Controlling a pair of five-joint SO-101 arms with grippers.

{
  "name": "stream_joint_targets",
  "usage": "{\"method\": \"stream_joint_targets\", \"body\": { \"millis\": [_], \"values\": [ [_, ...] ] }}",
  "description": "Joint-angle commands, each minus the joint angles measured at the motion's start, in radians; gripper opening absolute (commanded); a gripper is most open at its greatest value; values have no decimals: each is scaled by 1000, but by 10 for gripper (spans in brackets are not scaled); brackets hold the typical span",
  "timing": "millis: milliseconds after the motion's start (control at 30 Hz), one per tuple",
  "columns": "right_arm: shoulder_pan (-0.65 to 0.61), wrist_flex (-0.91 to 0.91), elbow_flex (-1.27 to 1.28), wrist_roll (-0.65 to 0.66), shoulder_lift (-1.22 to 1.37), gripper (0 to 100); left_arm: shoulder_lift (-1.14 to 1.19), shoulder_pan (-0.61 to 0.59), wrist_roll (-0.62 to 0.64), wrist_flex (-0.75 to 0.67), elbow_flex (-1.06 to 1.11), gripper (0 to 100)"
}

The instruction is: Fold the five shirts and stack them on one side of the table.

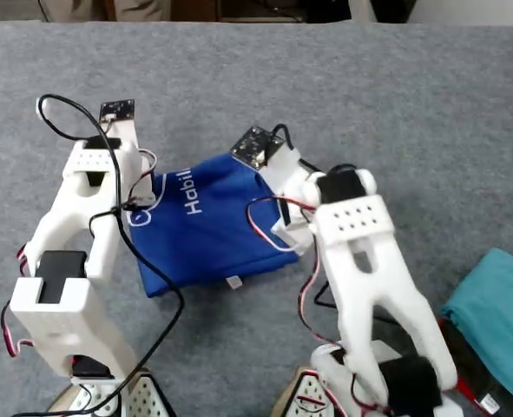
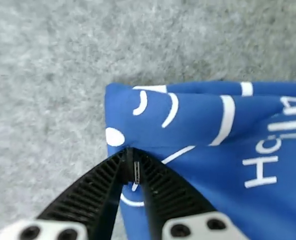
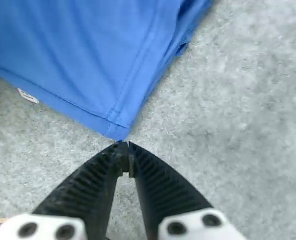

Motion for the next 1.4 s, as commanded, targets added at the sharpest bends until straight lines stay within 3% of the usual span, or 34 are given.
{"method": "stream_joint_targets", "body": {
  "millis": [0, 267, 367, 533, 733, 1000, 1367],
  "values": [
    [12, 32, 1, -9, -87, 5, -12, -20, -38, 81, -86, 20],
    [13, 143, 61, -40, -162, 41, -243, -17, -64, 117, 32, 20],
    [13, 120, 65, -206, -162, 101, -335, -25, -58, 106, 71, 20],
    [-48, -60, 142, -446, -159, 193, -354, -114, 49, -74, 149, 29],
    [-127, -222, 203, -631, -21, 202, -308, -135, 71, -100, 212, 184],
    [-131, -344, 134, -873, 311, 200, -275, -110, 72, -110, 218, 189],
    [-131, -341, 45, -910, 489, 200, -216, -57, 133, -147, 170, 190]
  ]
}}
